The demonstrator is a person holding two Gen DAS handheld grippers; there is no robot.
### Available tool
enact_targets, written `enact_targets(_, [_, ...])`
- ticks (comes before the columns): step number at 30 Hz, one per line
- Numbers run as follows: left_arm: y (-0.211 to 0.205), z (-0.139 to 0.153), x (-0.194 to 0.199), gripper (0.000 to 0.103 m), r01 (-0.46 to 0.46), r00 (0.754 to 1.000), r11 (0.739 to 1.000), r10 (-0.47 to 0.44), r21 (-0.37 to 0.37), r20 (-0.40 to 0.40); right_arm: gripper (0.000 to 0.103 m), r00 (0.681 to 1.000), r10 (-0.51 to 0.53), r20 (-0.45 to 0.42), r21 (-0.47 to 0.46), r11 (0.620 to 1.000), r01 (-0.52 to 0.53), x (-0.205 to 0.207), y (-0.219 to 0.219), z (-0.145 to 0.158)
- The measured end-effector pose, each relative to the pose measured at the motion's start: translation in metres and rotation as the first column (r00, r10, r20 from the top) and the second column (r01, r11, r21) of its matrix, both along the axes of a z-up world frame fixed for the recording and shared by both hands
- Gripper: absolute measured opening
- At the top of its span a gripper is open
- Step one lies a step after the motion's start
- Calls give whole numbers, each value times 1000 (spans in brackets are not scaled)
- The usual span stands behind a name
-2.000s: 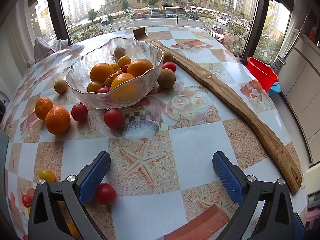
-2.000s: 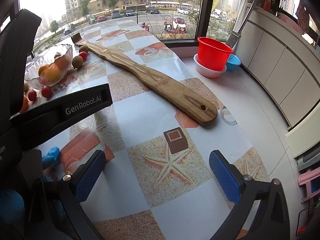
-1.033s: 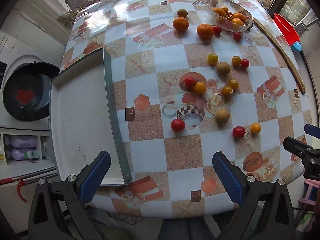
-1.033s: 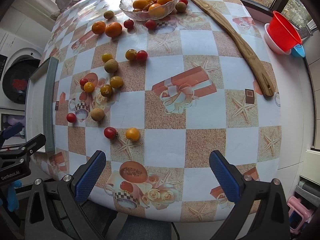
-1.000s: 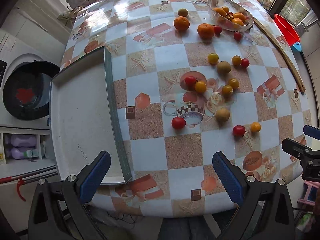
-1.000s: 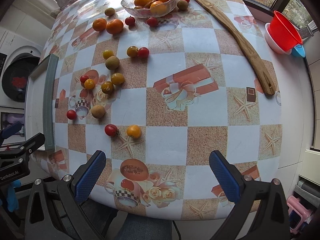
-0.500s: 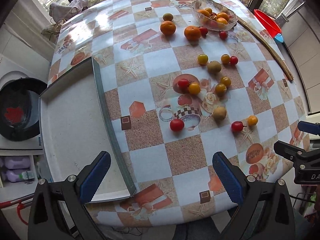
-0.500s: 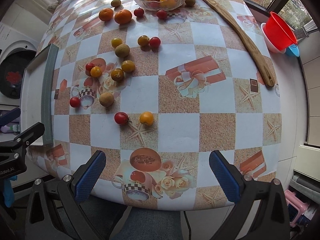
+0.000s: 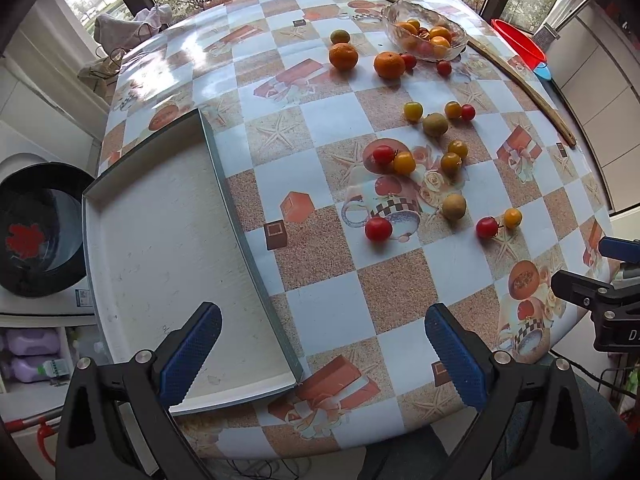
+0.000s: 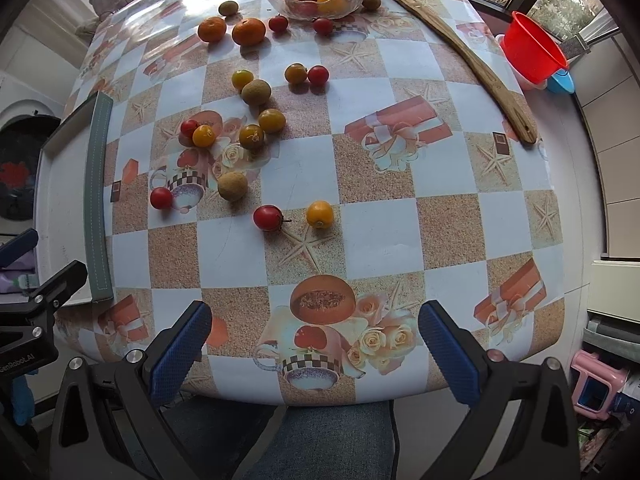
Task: Organize fruits
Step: 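Grasp a red cherry tomato with the left tool while the right tool grasps a yellow one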
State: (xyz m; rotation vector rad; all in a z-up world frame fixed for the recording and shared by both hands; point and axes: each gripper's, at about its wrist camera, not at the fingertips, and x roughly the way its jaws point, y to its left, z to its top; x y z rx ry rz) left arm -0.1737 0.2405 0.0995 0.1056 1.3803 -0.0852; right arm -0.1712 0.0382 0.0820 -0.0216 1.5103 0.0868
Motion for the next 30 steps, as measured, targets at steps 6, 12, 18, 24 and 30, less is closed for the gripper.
enact_targets(6, [5,-2,0,102,-28,1000,1000,28,-8,0,103,1000,28,2,-13,1000,-28,1,5,3])
enact_targets(12, [5,-6,3,102,-72,997,997,72,-17,-2,103,999,46,-13,-17,999,-47,2,-1,-1])
enact_targets(18, [0,-15,9,102,-73,997,997,73,-8,-22,103,998,48,-39,-13,999,-48,2,-7,-12])
enact_targets(24, [-11,-23,20,102,-62,998,998,62,-9,-27,103,997,56,-46,-7,998,-56,3,-6,-20])
enact_targets(30, [-23,-33,28,102,-37,999,999,37,-7,-40,103,997,49,-52,-1,999,-49,6,-7,-29])
